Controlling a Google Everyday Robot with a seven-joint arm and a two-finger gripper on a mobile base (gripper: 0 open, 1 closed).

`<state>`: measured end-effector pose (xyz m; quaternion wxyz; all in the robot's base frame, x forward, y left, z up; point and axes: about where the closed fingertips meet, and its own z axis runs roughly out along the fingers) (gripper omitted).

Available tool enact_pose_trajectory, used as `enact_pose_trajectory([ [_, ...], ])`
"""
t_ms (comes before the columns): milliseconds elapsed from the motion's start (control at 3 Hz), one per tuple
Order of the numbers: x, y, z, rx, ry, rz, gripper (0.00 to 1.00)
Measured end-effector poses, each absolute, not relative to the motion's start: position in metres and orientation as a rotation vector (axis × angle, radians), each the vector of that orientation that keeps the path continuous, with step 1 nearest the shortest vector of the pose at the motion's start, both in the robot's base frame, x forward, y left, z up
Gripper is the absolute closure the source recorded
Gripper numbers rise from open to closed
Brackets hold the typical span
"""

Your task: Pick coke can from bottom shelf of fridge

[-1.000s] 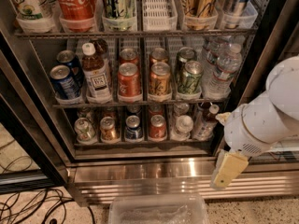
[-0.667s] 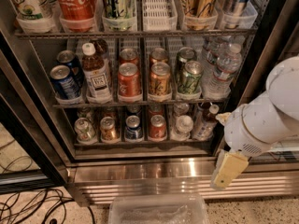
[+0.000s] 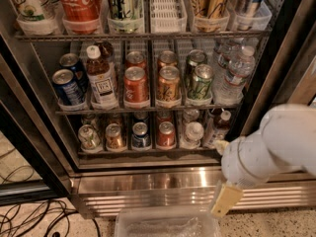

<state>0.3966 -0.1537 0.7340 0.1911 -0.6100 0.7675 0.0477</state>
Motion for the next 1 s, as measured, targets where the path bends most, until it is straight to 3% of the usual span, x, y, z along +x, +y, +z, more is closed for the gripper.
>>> enact_pose_trajectory([
  [1000, 0.441, -0.105, 0.654, -1.633, 1.863, 0.057, 0.0],
])
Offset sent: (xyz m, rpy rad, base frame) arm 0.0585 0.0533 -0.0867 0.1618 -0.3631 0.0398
